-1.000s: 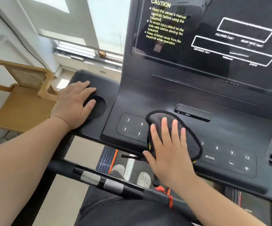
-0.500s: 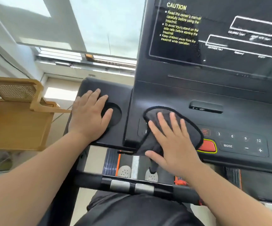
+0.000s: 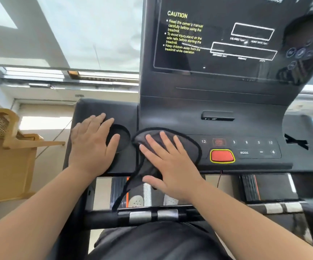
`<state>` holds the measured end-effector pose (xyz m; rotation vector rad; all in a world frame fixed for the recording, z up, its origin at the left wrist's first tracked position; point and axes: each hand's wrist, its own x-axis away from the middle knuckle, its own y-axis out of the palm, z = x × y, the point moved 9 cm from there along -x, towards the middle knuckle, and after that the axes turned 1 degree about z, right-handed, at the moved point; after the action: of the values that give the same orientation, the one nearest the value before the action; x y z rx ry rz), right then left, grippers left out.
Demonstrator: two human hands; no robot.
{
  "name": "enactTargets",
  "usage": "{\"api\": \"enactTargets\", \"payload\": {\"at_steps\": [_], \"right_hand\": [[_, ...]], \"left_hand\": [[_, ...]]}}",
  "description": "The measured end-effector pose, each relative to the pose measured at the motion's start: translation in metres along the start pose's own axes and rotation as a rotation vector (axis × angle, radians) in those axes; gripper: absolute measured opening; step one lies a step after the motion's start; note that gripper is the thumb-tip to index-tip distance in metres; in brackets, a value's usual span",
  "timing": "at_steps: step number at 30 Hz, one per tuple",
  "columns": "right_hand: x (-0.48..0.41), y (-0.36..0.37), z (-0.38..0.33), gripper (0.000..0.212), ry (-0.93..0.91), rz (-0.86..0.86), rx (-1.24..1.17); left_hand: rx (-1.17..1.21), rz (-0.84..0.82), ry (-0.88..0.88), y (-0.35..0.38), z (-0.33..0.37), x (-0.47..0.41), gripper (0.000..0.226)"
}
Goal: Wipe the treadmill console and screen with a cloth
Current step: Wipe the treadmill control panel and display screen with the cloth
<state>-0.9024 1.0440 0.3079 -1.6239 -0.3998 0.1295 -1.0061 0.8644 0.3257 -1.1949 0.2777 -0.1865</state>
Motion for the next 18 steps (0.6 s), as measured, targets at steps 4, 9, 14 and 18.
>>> {"api": "enactTargets", "payload": {"at_steps": [4, 9, 14, 18], "right_hand": [[0.023, -0.004, 0.079, 0.097, 0.433, 0.012, -0.011], [-0.005, -0.014, 0.071, 0.101, 0.421, 0.003, -0.043], [-0.054, -0.022, 0.033, 0.086, 0.121, 0.069, -0.016], [-0.092, -0.042, 0.023, 0.086, 0.02, 0.16, 0.094]], "left_hand": [[-0.031, -0.026, 0.055, 0.004, 0.005, 0.001, 0.058], [-0.027, -0.041, 0.017, 0.003, 0.003, -0.005, 0.055], [0.048, 0.02, 0.009, -0.012, 0.014, -0.018, 0.051], [0.11, 0.051, 0.012, -0.021, 0.028, -0.035, 0.05]]}}
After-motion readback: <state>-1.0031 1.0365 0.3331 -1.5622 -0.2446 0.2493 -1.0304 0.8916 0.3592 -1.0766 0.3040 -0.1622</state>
